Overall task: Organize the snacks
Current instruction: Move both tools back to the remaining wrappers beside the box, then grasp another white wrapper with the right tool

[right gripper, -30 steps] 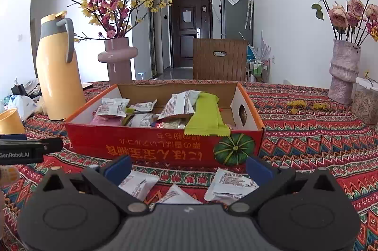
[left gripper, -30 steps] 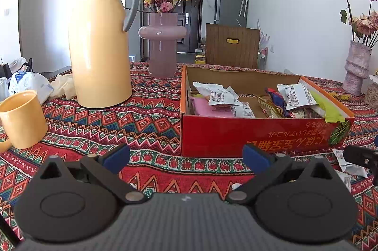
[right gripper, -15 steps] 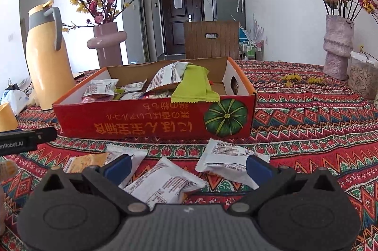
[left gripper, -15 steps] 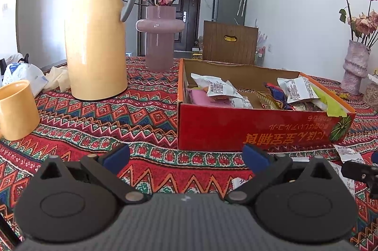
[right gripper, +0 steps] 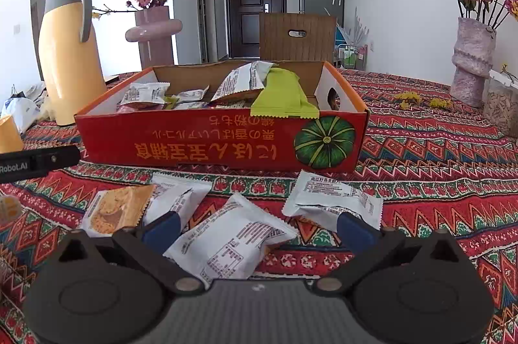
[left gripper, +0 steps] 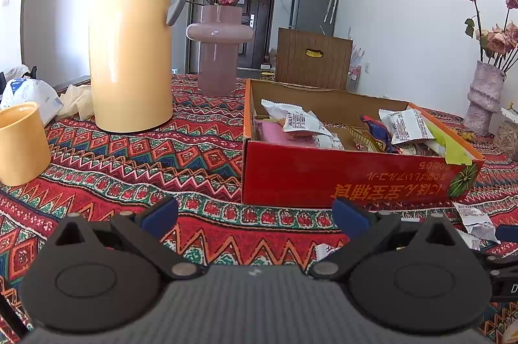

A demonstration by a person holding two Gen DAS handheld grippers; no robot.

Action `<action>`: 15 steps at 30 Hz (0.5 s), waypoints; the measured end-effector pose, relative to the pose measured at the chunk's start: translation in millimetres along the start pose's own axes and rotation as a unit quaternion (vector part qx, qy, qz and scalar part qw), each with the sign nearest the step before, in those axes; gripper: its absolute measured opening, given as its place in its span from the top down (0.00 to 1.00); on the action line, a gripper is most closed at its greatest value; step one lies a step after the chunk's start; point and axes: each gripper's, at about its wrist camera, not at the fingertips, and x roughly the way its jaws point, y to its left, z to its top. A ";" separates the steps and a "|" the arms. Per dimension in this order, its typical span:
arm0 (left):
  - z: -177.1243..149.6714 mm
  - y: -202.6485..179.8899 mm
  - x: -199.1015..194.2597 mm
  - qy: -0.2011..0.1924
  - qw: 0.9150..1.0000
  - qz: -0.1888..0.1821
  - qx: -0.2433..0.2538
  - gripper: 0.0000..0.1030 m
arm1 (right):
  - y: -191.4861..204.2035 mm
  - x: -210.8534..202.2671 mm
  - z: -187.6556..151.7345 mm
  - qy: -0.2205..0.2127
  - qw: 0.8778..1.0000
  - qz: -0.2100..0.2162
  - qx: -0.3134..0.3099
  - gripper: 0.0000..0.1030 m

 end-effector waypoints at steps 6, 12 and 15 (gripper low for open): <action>0.2 -0.1 0.2 0.000 1.000 0.000 -0.001 0.00 | 4.6 6.3 4.1 0.009 1.000 -0.004 0.009 0.21; -0.1 0.5 0.0 -0.001 1.000 0.001 -0.005 0.00 | 10.7 14.9 4.5 0.020 1.000 -0.005 0.010 0.23; 0.0 0.7 -0.1 -0.001 1.000 0.001 -0.005 0.00 | 10.2 14.7 3.5 0.022 1.000 -0.004 0.011 0.24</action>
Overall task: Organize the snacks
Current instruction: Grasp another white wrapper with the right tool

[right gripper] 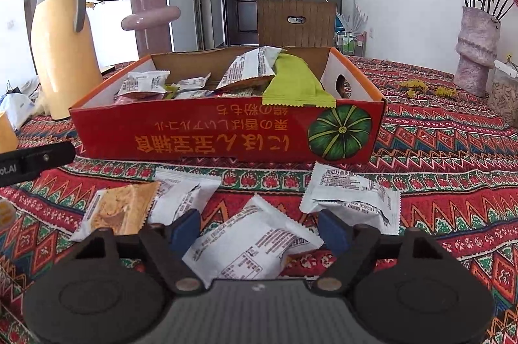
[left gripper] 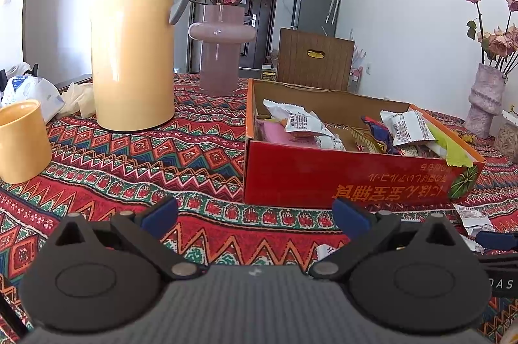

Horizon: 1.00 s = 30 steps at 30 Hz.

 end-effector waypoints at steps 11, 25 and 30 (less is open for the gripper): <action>-0.6 1.2 -1.2 -0.003 1.000 0.000 -0.003 0.00 | 3.6 0.2 -4.2 0.002 1.000 0.002 -0.014 0.55; -0.9 1.3 -0.8 -0.002 1.000 0.009 -0.004 0.00 | -3.3 -19.9 -11.8 -0.009 1.000 0.014 -0.009 0.87; -1.0 1.8 -0.9 -0.003 1.000 0.008 -0.005 0.00 | -10.0 -31.1 -9.7 -0.025 1.000 0.010 0.005 0.36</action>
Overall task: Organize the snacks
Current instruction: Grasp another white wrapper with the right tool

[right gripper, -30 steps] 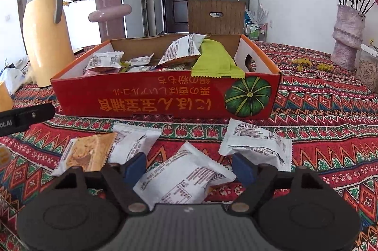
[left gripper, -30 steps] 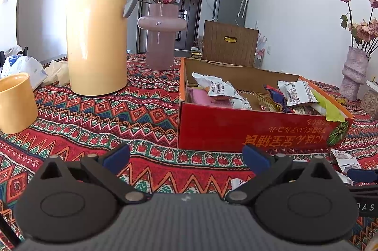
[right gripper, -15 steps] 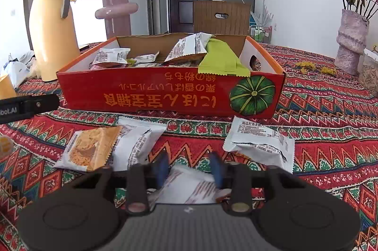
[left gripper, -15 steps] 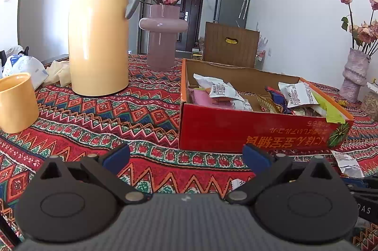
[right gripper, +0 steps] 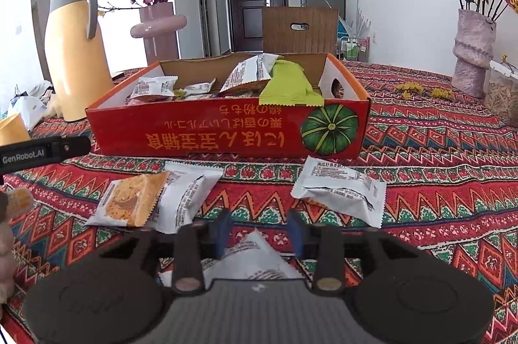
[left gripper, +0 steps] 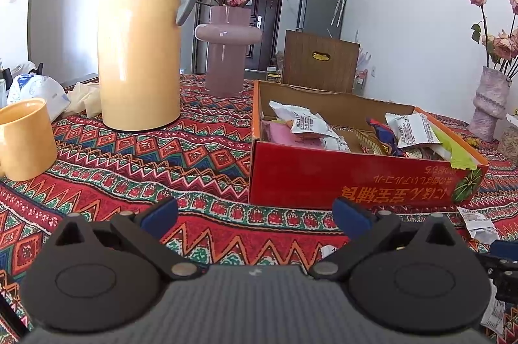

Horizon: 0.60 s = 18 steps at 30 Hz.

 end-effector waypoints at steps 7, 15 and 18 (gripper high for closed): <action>-0.1 -0.5 0.2 0.001 1.000 0.001 0.000 0.00 | -0.1 10.1 16.0 0.000 1.000 -0.007 0.008 0.36; -0.2 -0.4 1.5 0.004 1.000 -0.001 0.000 0.00 | -0.7 6.1 10.0 0.010 1.000 0.000 0.012 0.36; -0.5 -0.7 1.6 0.004 1.000 0.000 0.001 0.00 | 0.4 -0.1 0.6 0.023 1.000 0.005 0.013 0.35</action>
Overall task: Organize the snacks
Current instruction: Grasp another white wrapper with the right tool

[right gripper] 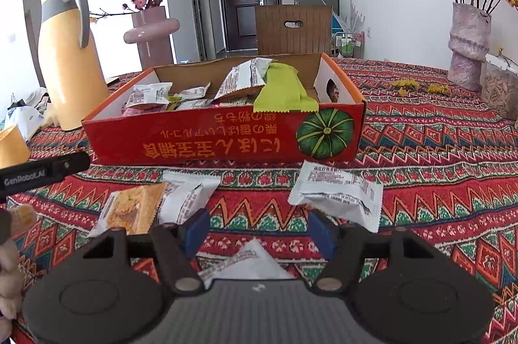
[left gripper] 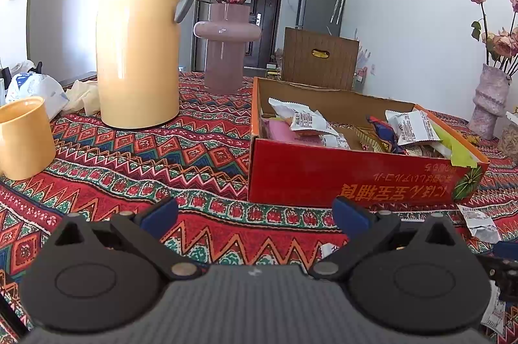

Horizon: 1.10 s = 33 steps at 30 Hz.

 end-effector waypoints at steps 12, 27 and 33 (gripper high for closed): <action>1.4 4.6 -24.3 0.004 1.000 -0.003 -0.001 0.00 | 11.5 -16.4 -13.3 0.009 1.000 -0.023 0.001 0.26; -15.5 13.0 -60.9 0.004 1.000 -0.020 -0.002 0.00 | 21.6 -12.0 -38.4 -0.005 0.998 -0.060 -0.006 0.23; -18.3 10.3 -66.8 0.004 1.000 -0.018 0.001 0.00 | 22.7 -18.5 -49.4 -0.038 0.998 -0.053 -0.014 0.33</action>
